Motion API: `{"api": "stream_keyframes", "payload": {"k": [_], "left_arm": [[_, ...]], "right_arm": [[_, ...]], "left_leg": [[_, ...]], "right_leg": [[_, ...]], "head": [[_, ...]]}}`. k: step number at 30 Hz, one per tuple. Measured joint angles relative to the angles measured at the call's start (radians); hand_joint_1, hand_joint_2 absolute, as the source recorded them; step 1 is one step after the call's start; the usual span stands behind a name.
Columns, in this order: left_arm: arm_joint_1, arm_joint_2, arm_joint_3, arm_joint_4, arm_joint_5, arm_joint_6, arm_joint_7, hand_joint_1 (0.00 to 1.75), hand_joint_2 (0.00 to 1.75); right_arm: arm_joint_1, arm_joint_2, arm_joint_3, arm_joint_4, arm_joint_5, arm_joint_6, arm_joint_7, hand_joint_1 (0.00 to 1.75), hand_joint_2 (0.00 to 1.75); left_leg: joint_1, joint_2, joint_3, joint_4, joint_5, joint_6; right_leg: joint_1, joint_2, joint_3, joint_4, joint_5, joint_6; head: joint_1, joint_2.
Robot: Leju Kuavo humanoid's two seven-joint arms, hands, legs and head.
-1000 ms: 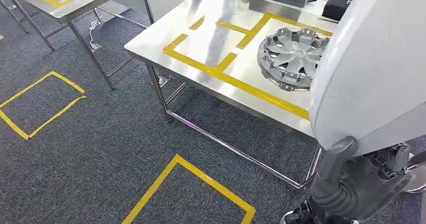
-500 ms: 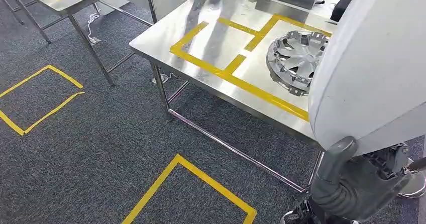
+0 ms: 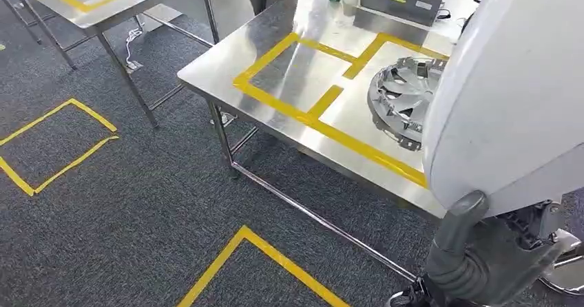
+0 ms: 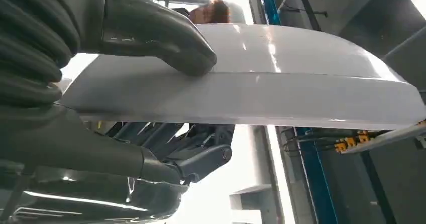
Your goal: Take the parts from the cabinet and place them on the table.
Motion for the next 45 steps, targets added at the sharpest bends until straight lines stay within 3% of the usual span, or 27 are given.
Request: {"api": "stream_keyframes", "payload": {"k": [3,5,8,10,11,13,14,15,16,18,19,20,24,25,27,29,30,31,33,34,36,39,40,41,42,44,45], "left_arm": [[-0.006,-0.007,0.0,0.0,-0.008,0.033,0.001,0.0,0.0],[-0.011,-0.01,-0.001,0.0,-0.01,0.039,-0.001,0.0,0.0],[-0.009,-0.011,-0.002,0.0,-0.01,0.034,-0.009,0.0,0.0],[-0.008,-0.01,-0.002,0.0,-0.01,0.05,-0.007,0.0,0.0],[-0.009,-0.009,-0.002,0.0,-0.01,0.062,-0.004,0.0,0.0],[-0.008,-0.008,0.0,0.0,-0.001,0.03,0.002,0.0,0.0],[-0.009,-0.006,0.002,0.0,0.01,-0.015,0.003,0.0,0.0],[-0.011,-0.006,0.005,0.0,0.015,-0.058,0.004,0.0,0.0],[-0.011,-0.008,0.006,0.0,0.023,-0.093,0.008,0.0,0.0],[-0.002,-0.009,0.012,0.0,0.024,-0.125,0.011,0.0,0.0],[0.002,-0.01,0.013,0.0,0.024,-0.124,0.011,0.0,0.0],[0.003,-0.008,0.015,0.0,0.024,-0.122,0.011,0.0,0.0],[-0.001,-0.009,0.018,0.0,0.023,-0.112,0.012,0.0,0.0],[0.001,-0.009,0.019,0.0,0.022,-0.109,0.012,0.0,0.0],[0.003,-0.009,0.019,0.0,0.021,-0.104,0.012,0.0,0.0],[0.006,-0.008,0.02,0.0,0.021,-0.102,0.012,0.0,0.0],[0.006,-0.008,0.02,0.0,0.021,-0.101,0.012,0.0,0.0],[0.006,-0.007,0.02,0.0,0.021,-0.095,0.015,0.0,0.0],[0.003,-0.012,0.021,0.0,0.021,-0.067,0.02,0.0,0.0],[-0.004,-0.016,0.022,0.001,0.02,-0.055,0.02,0.0,0.0],[-0.009,-0.018,0.021,0.001,0.004,-0.019,0.012,0.0,0.0],[-0.006,-0.017,0.021,0.001,-0.002,0.017,0.005,0.0,0.0],[-0.006,-0.017,0.021,0.001,-0.003,0.022,0.004,0.0,0.0],[-0.006,-0.014,0.021,0.001,-0.004,0.025,0.003,0.0,0.0],[-0.006,-0.013,0.021,0.001,-0.006,0.027,0.002,0.0,0.0],[-0.006,-0.012,0.021,0.001,-0.008,0.027,0.0,0.0,0.0],[-0.009,-0.011,0.021,0.001,-0.009,0.028,0.0,0.0,0.0]], "right_arm": [[-0.001,0.002,0.003,-0.005,0.002,-0.001,-0.001,1.75,1.75],[-0.002,0.003,0.005,-0.006,0.002,-0.001,-0.001,1.75,1.75],[-0.001,0.003,0.006,-0.005,0.002,0.0,-0.001,1.75,1.75],[-0.001,0.003,0.006,-0.005,0.002,-0.001,-0.001,1.75,1.75],[-0.001,0.003,0.006,-0.005,0.002,-0.001,-0.001,1.75,1.75],[-0.002,0.003,0.007,-0.005,-0.002,-0.001,-0.001,1.75,1.75],[-0.002,0.003,0.007,-0.005,-0.005,-0.001,-0.001,1.75,1.75],[-0.003,0.002,0.008,-0.005,-0.007,0.0,-0.001,1.75,1.75],[-0.006,0.002,0.009,-0.005,-0.01,-0.001,0.0,1.75,1.75],[-0.008,0.0,0.011,-0.004,-0.015,-0.001,0.0,1.75,1.75],[-0.011,-0.001,0.013,-0.003,-0.015,-0.001,0.0,1.75,1.75],[-0.01,-0.002,0.013,-0.003,-0.016,-0.001,0.0,1.75,1.75],[-0.011,-0.007,0.014,-0.002,-0.016,-0.001,0.001,1.75,1.75],[-0.011,-0.008,0.014,-0.002,-0.015,-0.001,0.0,1.75,1.75],[-0.01,-0.01,0.014,-0.002,-0.015,-0.001,0.0,1.75,1.75],[-0.007,-0.013,0.014,-0.001,-0.015,-0.001,0.0,1.75,1.75],[-0.006,-0.017,0.014,0.004,-0.016,-0.001,0.0,1.75,1.75],[-0.008,-0.019,0.014,0.004,-0.016,-0.001,0.001,1.75,1.75],[-0.009,-0.015,0.015,0.0,-0.015,-0.001,0.0,1.75,1.75],[-0.009,-0.015,0.018,0.0,-0.015,-0.001,0.0,1.75,1.75],[-0.008,-0.015,0.018,0.0,-0.015,-0.001,0.0,1.75,1.75],[-0.008,-0.013,0.019,0.0,-0.014,0.0,0.0,1.75,1.75],[-0.008,-0.013,0.019,0.0,-0.014,0.0,0.0,1.75,1.75],[-0.008,-0.013,0.019,0.0,-0.014,0.001,0.0,1.75,1.75],[-0.008,-0.013,0.019,0.0,-0.013,0.002,0.0,1.75,1.75],[-0.009,-0.013,0.02,0.0,-0.012,0.002,0.0,1.75,1.75],[-0.009,-0.012,0.02,0.0,-0.011,0.002,0.0,1.75,1.75]], "left_leg": [[0.006,0.002,0.002,0.016,0.008,-0.021],[0.006,0.004,-0.065,0.121,0.023,-0.026],[0.006,0.005,-0.192,0.29,-0.068,-0.031],[0.006,0.005,-0.233,0.299,-0.061,-0.029],[0.005,0.005,-0.224,0.249,-0.016,-0.026],[-0.001,0.006,-0.16,0.072,0.106,-0.013],[-0.008,0.008,-0.14,0.032,0.107,-0.004],[-0.016,0.008,-0.144,0.04,0.003,-0.003],[-0.017,0.004,-0.14,0.034,-0.006,0.001],[-0.016,-0.001,-0.12,0.013,0.023,0.019],[-0.007,0.0,-0.088,0.004,0.057,0.024],[-0.004,0.006,-0.08,0.002,0.059,0.028],[-0.003,0.008,-0.051,0.003,0.033,0.027],[-0.002,0.007,-0.043,0.003,0.025,0.024],[0.001,0.002,-0.017,0.003,0.004,0.017],[0.004,0.0,0.006,0.002,-0.023,0.005],[0.004,-0.001,0.016,0.003,-0.025,-0.001],[0.005,0.0,0.008,0.002,-0.029,-0.008],[0.01,0.003,0.014,0.003,-0.018,-0.019],[0.009,0.001,0.003,0.033,0.003,-0.027],[0.01,0.004,-0.078,0.154,0.031,-0.031],[0.011,0.005,-0.21,0.297,-0.062,-0.033],[0.011,0.005,-0.233,0.301,-0.065,-0.033],[0.011,0.005,-0.241,0.276,-0.035,-0.034],[0.011,0.005,-0.228,0.21,0.029,-0.032],[0.011,0.008,-0.174,0.044,0.149,-0.027],[0.005,0.01,-0.171,0.045,0.114,-0.026]], "right_leg": [[0.005,0.006,0.013,-0.003,0.001,-0.024],[0.0,0.004,0.035,-0.018,-0.007,-0.035],[0.003,0.006,0.05,-0.021,-0.022,-0.05],[0.007,0.008,0.063,-0.021,-0.032,-0.053],[0.009,0.009,0.073,-0.021,-0.039,-0.052],[0.013,0.01,0.092,-0.022,-0.05,-0.05],[0.011,0.009,0.092,-0.024,-0.059,-0.047],[0.013,0.013,0.094,-0.025,-0.064,-0.039],[0.01,0.011,0.094,-0.026,-0.07,-0.03],[0.011,0.01,0.108,-0.005,-0.046,-0.017],[0.012,0.011,0.107,0.011,-0.059,-0.012],[0.011,0.011,0.109,0.044,-0.077,-0.003],[-0.003,0.01,-0.03,0.25,-0.176,0.019],[-0.007,0.01,-0.049,0.252,-0.166,0.02],[-0.013,0.01,-0.029,0.15,-0.109,0.023],[-0.018,0.007,-0.005,0.029,0.008,0.021],[-0.006,0.004,-0.028,0.039,0.004,0.019],[0.0,0.001,-0.009,0.017,-0.008,0.001],[0.008,0.003,-0.002,0.016,-0.012,-0.015],[0.0,0.003,0.015,-0.001,-0.017,-0.022],[-0.003,0.001,0.051,-0.027,-0.023,-0.033],[-0.003,0.003,0.086,-0.038,-0.044,-0.043],[-0.002,0.004,0.095,-0.038,-0.051,-0.044],[-0.002,0.006,0.107,-0.038,-0.06,-0.043],[-0.002,0.007,0.121,-0.038,-0.068,-0.041],[-0.003,0.008,0.144,-0.039,-0.085,-0.035],[0.0,0.007,0.152,-0.041,-0.089,-0.03]], "head": [[0.001,0.0],[-0.002,0.0],[-0.005,0.0],[-0.006,0.0],[-0.005,0.0],[-0.006,0.0],[-0.003,0.0],[-0.005,0.0],[-0.009,0.0],[-0.006,0.0],[-0.009,0.0],[-0.002,0.0],[0.002,0.0],[0.002,0.0],[0.002,0.0],[0.003,0.0],[-0.004,0.0],[-0.004,0.0],[-0.004,0.0],[-0.01,0.0],[-0.011,0.0],[-0.012,0.0],[-0.012,0.0],[-0.011,0.0],[-0.012,0.0],[-0.012,0.0],[-0.01,0.0]]}}
